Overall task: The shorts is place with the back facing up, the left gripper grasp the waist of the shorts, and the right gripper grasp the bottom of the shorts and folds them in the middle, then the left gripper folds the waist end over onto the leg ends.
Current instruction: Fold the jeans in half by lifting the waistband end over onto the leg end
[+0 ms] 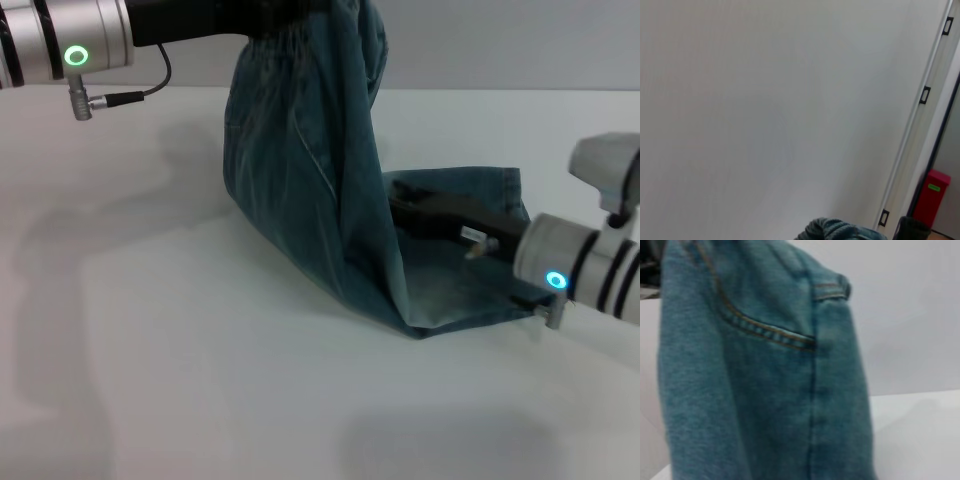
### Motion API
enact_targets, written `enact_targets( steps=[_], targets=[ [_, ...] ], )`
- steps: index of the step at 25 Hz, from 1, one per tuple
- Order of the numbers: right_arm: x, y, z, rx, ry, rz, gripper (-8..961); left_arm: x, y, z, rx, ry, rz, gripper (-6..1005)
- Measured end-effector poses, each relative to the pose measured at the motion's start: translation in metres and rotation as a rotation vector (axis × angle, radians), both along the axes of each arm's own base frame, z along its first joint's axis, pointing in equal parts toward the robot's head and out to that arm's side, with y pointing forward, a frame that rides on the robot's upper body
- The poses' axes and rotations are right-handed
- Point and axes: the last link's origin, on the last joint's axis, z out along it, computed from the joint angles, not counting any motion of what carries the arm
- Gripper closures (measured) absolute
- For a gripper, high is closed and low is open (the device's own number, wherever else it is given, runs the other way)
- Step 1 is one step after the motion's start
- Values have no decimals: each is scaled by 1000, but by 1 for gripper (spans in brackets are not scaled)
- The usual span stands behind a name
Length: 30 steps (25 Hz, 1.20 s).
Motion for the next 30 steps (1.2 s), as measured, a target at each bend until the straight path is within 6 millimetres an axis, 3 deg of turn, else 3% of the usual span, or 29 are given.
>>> enact_targets(
  steps=[6, 9, 10, 18, 23, 30],
  targets=[
    [28, -3, 19, 88, -6, -71, 395, 2, -3, -8, -24, 19, -15, 886],
    [49, 1, 48, 228, 24, -148, 395, 5, -4, -14, -35, 30, -21, 882],
    [49, 1, 48, 228, 24, -148, 395, 6, -4, -16, -39, 35, -25, 881],
    [84, -2, 104, 480, 95, -272, 395, 22, -6, -35, -67, 58, -65, 871],
    [99, -11, 117, 542, 107, -316, 395, 33, -10, -54, -87, 80, -86, 865],
    [105, -15, 120, 558, 105, -343, 395, 47, -18, -79, -121, 104, -120, 857]
  ],
)
